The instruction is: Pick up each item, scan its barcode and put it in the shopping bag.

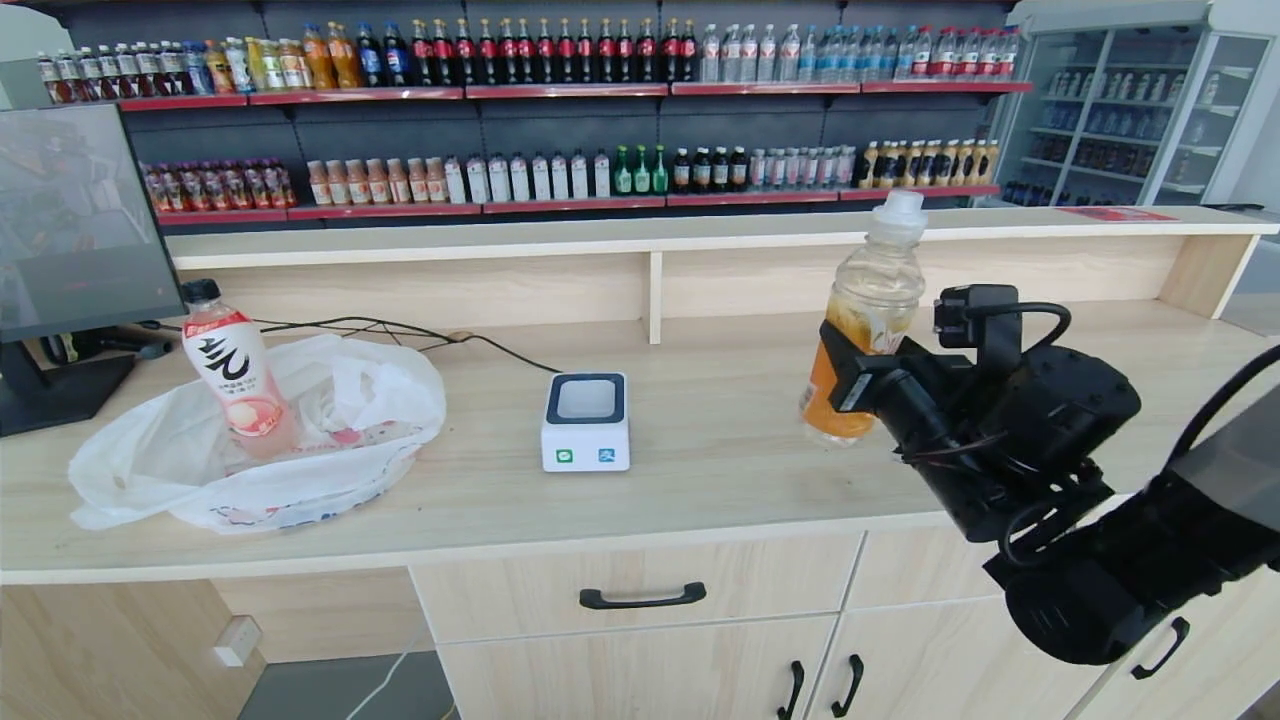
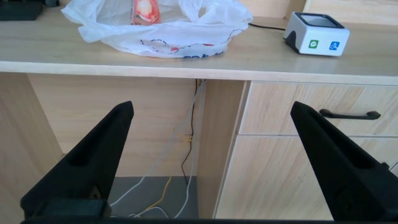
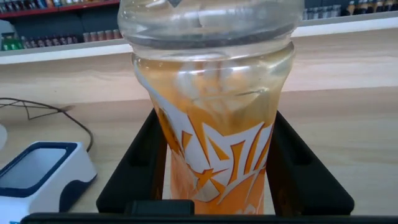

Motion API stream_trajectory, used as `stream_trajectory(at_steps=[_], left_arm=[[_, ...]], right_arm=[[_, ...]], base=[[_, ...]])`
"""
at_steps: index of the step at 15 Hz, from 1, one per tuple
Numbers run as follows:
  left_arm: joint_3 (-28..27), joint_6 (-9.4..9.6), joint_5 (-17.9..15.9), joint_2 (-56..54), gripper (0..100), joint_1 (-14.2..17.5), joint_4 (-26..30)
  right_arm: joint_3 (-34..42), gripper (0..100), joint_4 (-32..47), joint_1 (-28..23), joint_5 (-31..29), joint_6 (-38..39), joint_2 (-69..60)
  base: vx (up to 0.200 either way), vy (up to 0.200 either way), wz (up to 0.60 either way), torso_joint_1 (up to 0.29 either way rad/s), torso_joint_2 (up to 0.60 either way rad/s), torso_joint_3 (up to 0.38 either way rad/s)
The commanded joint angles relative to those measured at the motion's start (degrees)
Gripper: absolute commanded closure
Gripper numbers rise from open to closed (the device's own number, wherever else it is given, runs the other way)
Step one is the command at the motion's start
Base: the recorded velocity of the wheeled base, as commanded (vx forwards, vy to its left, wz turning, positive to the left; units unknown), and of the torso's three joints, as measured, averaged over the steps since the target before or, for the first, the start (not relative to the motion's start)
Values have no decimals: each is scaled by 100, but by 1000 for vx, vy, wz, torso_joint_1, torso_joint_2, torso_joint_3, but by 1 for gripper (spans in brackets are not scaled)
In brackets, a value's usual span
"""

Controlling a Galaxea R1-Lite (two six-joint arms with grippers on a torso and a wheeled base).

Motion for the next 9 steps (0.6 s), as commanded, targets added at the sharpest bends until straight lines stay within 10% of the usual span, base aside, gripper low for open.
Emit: stream_trajectory(at_steps=[1, 9], left_arm=[[0, 0, 1, -2, 0, 0, -1], [0, 9, 1, -2, 0, 0, 34]], right_arm=[[927, 100, -8, 641, 6, 1, -1210], [1920, 100, -8, 984, 6, 54, -2484]], base=[[0, 0, 0, 0, 0, 0], [0, 0, 0, 0, 0, 0]])
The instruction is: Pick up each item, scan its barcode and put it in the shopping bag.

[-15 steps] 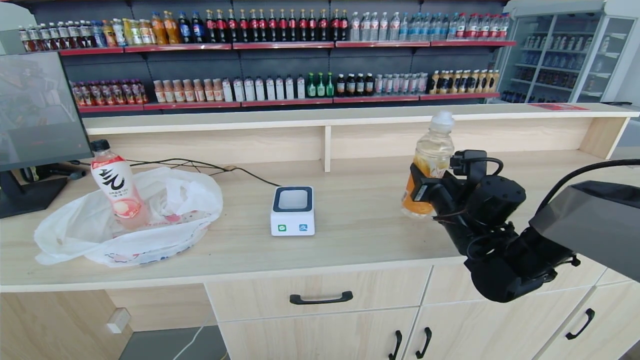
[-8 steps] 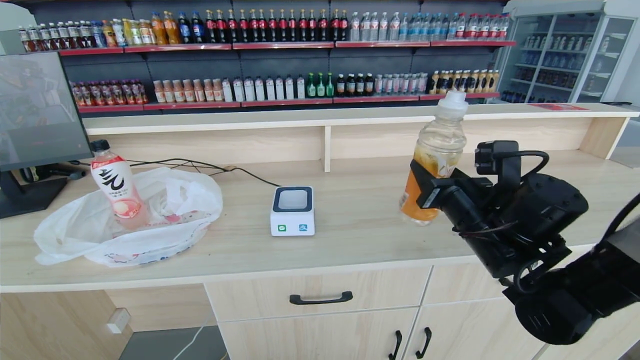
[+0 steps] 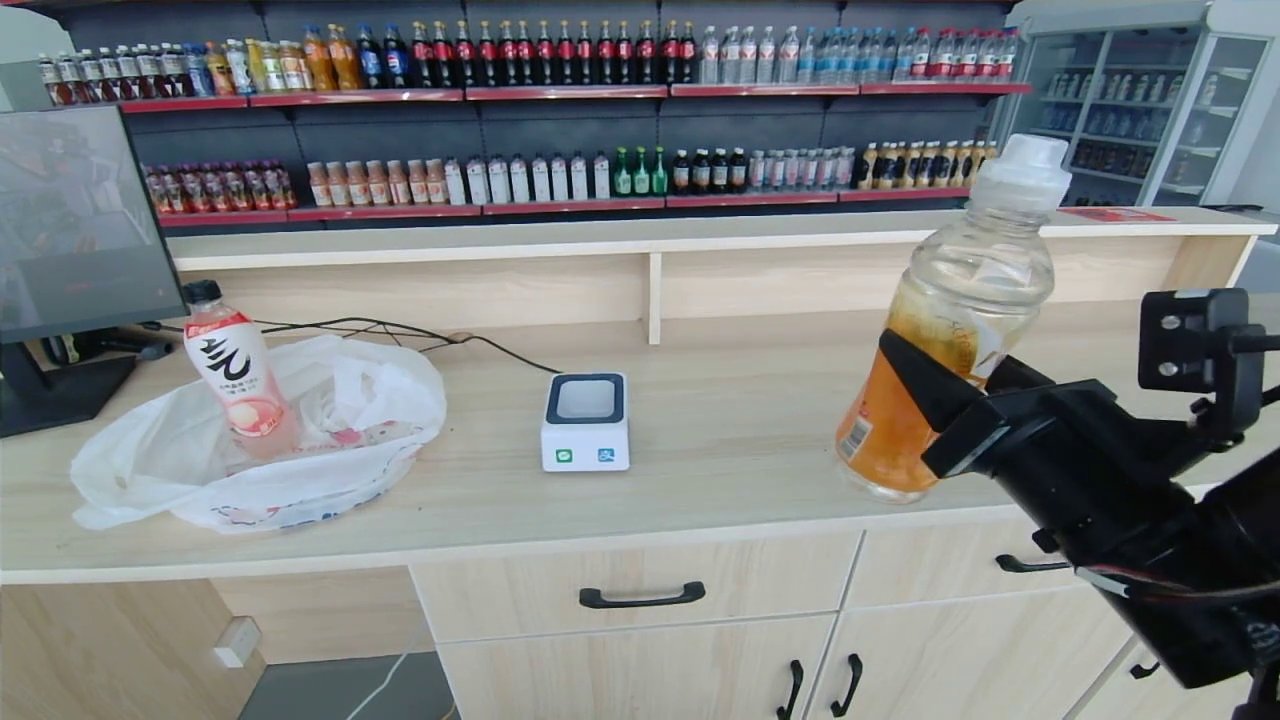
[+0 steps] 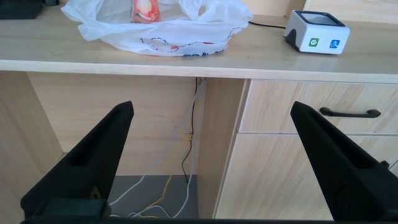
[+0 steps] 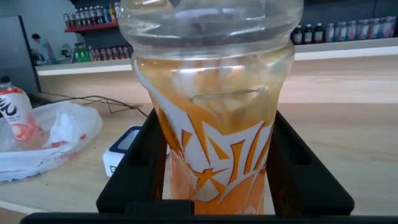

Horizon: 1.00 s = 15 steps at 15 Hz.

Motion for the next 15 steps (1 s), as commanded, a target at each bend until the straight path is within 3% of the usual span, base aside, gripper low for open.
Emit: stream_trajectory(at_steps=[1, 4, 8, 15], left_arm=[[0, -1, 4, -2, 0, 0, -1], [0, -1, 4, -2, 0, 0, -1], [0, -1, 4, -2, 0, 0, -1], [0, -1, 4, -2, 0, 0, -1]], right_arm=[[110, 100, -8, 165, 3, 81, -448], [602, 100, -8, 736, 12, 204, -791], [672, 100, -8, 1299, 135, 600, -878], [795, 100, -8, 1343, 2218, 2402, -1054]], base=[[0, 0, 0, 0, 0, 0], [0, 0, 0, 0, 0, 0], [0, 0, 0, 0, 0, 0], [0, 0, 0, 0, 0, 0]])
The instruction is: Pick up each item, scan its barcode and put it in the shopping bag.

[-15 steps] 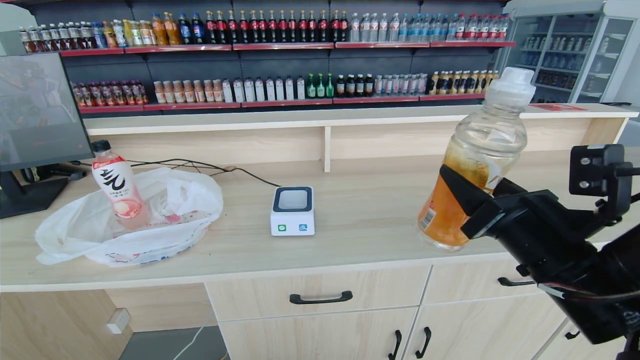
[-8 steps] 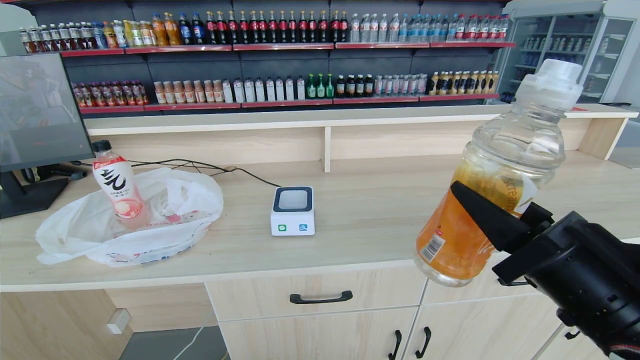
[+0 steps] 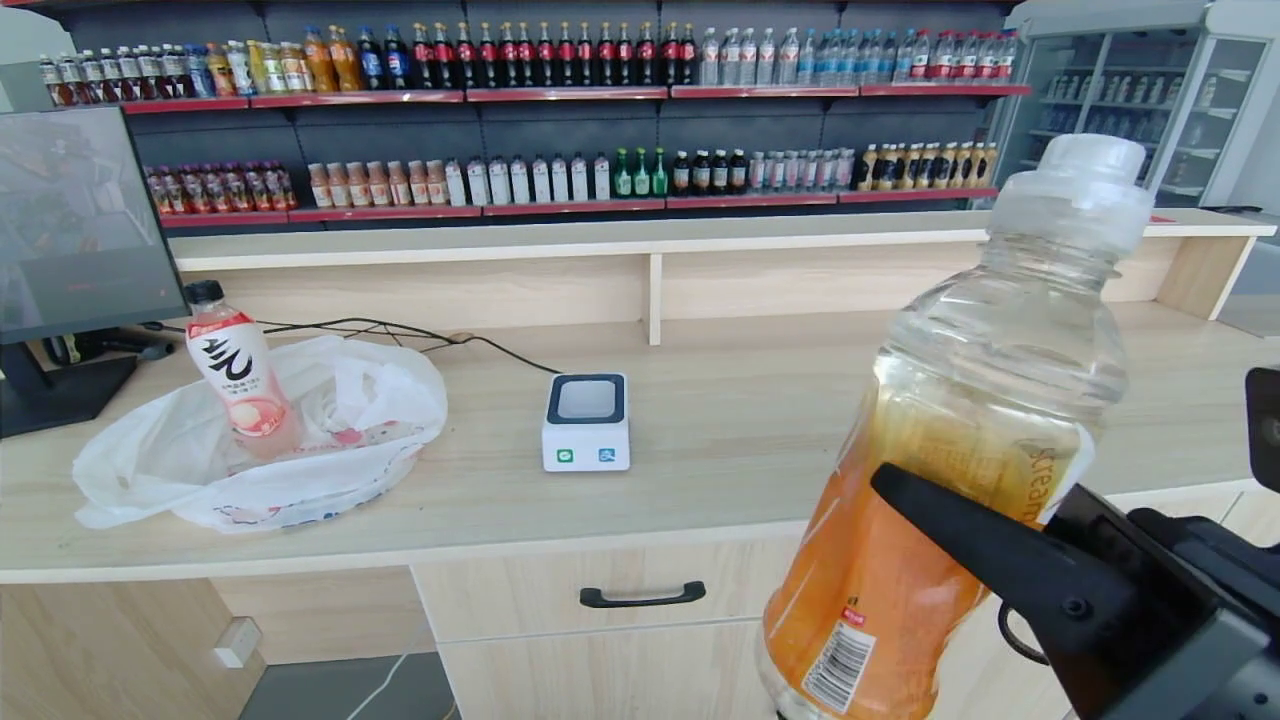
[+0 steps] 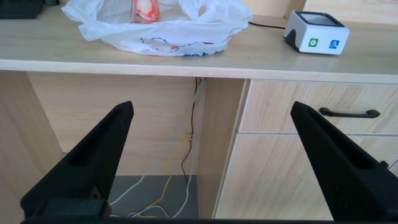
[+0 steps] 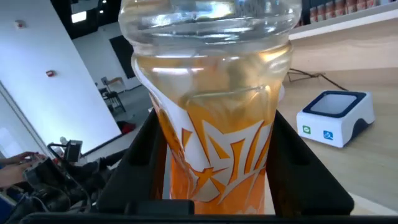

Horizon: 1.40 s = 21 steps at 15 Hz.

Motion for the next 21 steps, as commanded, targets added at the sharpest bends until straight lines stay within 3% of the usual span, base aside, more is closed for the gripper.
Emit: stream_trajectory(at_steps=[1, 8, 12, 21], left_arm=[[0, 4, 1, -2, 0, 0, -1], [0, 4, 1, -2, 0, 0, -1], [0, 4, 1, -2, 0, 0, -1], [0, 4, 1, -2, 0, 0, -1]], right_arm=[[-59, 100, -1, -35, 188, 188, -107], [-182, 100, -1, -492, 232, 1164, -133], [-586, 100, -1, -483, 417, 1225, -37], [-657, 100, -1, -483, 470, 1208, -19]], base=[[0, 0, 0, 0, 0, 0], [0, 0, 0, 0, 0, 0], [0, 0, 0, 0, 0, 0], [0, 0, 0, 0, 0, 0]])
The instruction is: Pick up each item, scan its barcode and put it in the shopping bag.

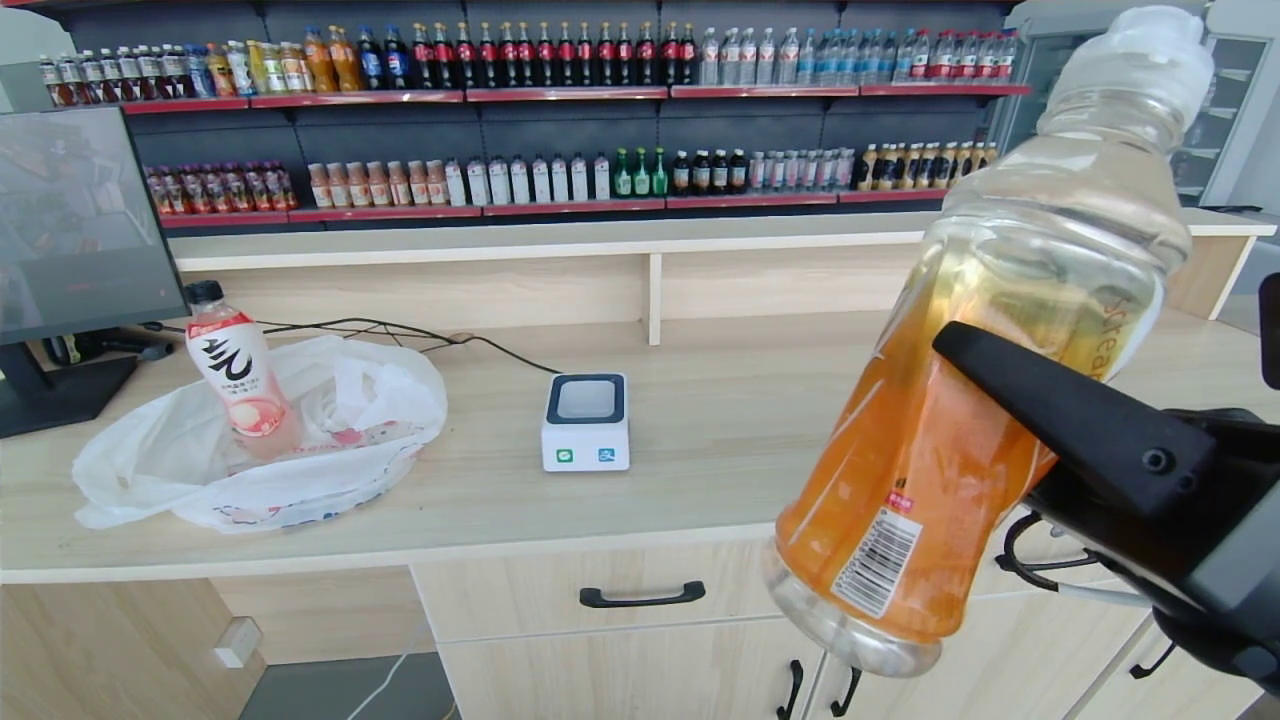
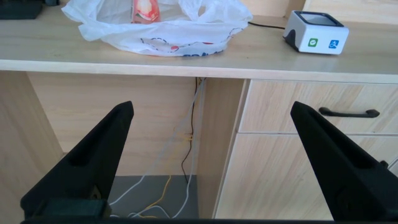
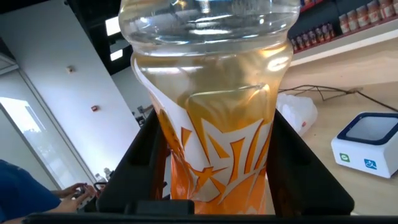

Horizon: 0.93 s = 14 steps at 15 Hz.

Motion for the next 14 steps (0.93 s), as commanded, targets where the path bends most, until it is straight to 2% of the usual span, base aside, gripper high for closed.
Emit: stream_trajectory(at_steps=[1, 9, 14], left_arm=[[0, 4, 1, -2, 0, 0, -1], [0, 4, 1, -2, 0, 0, -1], [0, 4, 1, -2, 0, 0, -1]], right_arm=[[-1, 100, -6, 2, 2, 1, 22], [-36, 100, -6, -7, 423, -34, 31], [25, 100, -6, -7, 432, -131, 58]], base=[[0, 0, 0, 0, 0, 0], [0, 0, 0, 0, 0, 0], [0, 0, 0, 0, 0, 0]])
